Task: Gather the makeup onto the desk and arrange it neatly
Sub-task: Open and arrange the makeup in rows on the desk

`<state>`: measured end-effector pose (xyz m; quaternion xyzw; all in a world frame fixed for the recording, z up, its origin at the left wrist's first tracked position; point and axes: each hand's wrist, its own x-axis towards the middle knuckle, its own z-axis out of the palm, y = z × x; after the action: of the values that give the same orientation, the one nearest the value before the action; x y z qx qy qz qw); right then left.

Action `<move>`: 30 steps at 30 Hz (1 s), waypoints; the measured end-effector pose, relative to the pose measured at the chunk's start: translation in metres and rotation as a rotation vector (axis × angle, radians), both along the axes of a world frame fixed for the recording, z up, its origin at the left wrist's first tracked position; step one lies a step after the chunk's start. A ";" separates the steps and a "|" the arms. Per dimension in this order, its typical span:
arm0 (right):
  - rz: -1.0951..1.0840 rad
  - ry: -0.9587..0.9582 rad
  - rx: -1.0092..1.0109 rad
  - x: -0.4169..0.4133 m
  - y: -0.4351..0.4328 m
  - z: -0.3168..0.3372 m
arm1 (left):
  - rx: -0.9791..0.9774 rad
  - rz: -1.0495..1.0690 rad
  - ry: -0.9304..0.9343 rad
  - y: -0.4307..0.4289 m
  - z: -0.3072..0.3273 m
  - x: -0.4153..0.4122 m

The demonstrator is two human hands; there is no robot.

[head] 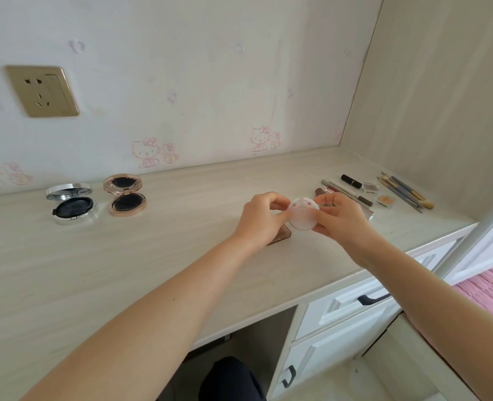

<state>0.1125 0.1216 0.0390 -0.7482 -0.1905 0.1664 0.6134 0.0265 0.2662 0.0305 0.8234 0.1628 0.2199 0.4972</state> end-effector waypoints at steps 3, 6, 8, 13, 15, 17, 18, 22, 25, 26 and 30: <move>0.074 0.027 0.053 -0.010 0.004 0.016 | -0.141 -0.006 -0.027 0.009 0.010 -0.018; 0.164 0.040 0.080 -0.023 0.009 0.030 | -0.188 -0.085 -0.006 0.019 0.022 -0.047; 0.239 0.057 0.089 -0.032 0.015 0.038 | -0.161 -0.149 0.026 0.025 0.028 -0.067; 0.397 0.066 0.046 -0.057 0.034 0.045 | -0.170 -0.183 -0.010 0.036 0.035 -0.105; 0.424 0.088 0.046 -0.066 0.044 0.046 | -0.181 -0.165 -0.010 0.041 0.035 -0.119; 0.455 0.095 0.034 -0.075 0.053 0.045 | -0.196 -0.134 -0.001 0.048 0.033 -0.131; 0.472 0.088 0.024 -0.079 0.058 0.044 | -0.207 -0.117 0.002 0.051 0.032 -0.138; 0.516 -0.021 -0.023 -0.097 0.077 0.042 | -0.266 -0.068 0.000 0.061 0.026 -0.160; 0.561 -0.207 -0.134 -0.109 0.088 0.041 | -0.341 -0.044 0.000 0.067 0.019 -0.174; 0.579 -0.269 -0.185 -0.112 0.091 0.042 | -0.355 -0.024 -0.005 0.070 0.017 -0.178; 0.658 -0.366 -0.292 -0.128 0.103 0.044 | -0.362 0.069 -0.023 0.078 0.010 -0.192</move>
<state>-0.0150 0.2244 0.0830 -0.7437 -0.5004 0.2431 0.3706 -0.1655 0.3446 0.0404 0.7118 0.2222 0.2134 0.6312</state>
